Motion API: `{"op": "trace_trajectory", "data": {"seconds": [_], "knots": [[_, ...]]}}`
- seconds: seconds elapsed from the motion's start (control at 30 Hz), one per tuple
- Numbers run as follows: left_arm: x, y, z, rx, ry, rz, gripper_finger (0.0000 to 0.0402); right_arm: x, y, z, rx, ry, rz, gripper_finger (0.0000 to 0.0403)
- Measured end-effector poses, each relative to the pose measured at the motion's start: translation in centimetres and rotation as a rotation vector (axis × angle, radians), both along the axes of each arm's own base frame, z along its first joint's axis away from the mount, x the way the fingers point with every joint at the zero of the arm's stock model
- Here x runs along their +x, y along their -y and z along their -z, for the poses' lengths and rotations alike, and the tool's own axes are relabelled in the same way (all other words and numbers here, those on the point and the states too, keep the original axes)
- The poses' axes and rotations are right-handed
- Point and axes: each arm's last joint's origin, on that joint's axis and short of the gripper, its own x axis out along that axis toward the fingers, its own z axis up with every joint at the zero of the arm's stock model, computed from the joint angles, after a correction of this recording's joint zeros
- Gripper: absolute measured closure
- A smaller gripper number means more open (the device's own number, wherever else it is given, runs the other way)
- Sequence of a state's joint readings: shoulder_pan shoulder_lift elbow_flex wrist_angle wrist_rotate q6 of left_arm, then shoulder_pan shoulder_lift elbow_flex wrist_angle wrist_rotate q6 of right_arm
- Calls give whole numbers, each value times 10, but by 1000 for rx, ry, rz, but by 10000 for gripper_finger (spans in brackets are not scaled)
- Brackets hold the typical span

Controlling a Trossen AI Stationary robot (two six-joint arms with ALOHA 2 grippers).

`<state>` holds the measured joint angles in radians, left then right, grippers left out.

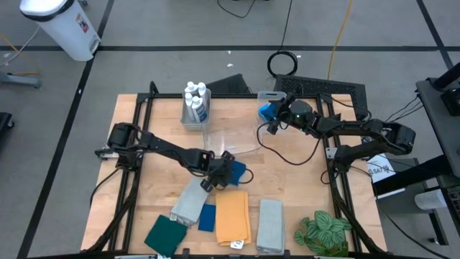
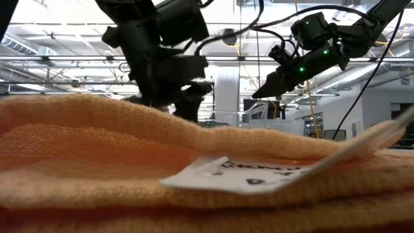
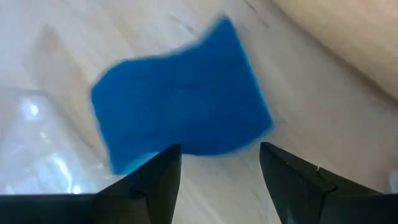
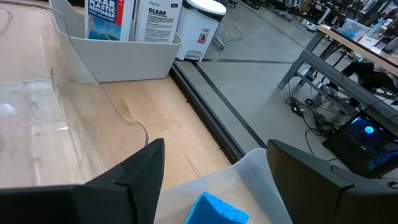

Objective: Pick & Place Kitchen Items
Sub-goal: Put the blue sponge into the white bin

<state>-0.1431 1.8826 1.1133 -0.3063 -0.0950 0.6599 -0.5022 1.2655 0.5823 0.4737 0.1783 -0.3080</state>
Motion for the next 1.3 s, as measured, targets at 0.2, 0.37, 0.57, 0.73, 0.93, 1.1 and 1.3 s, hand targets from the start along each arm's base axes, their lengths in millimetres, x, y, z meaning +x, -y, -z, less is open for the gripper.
{"op": "trace_trajectory", "data": {"seconds": [0.2, 0.37, 0.57, 0.73, 0.93, 1.1, 1.3], "knots": [[6, 9, 11, 59, 25, 64, 179, 0, 0, -1, -4, 7, 0, 149], [9, 9, 12, 92, 51, 80, 179, 0, 0, -1, -3, 6, 0, 149], [14, 8, 9, 158, 117, 122, 179, 0, 0, -1, -4, 7, 0, 149], [17, 2, 11, 144, 119, 146, 184, 0, 0, -1, -1, 9, 1, 149], [18, -6, 15, 88, 106, 176, 257, 0, 0, -1, -1, 9, 1, 149], [19, -8, 16, 44, 106, 182, 356, 0, 0, -1, -1, 9, 1, 149], [19, -10, 17, -24, 105, 116, 385, 0, 0, -1, 1, 11, 2, 149]]}}
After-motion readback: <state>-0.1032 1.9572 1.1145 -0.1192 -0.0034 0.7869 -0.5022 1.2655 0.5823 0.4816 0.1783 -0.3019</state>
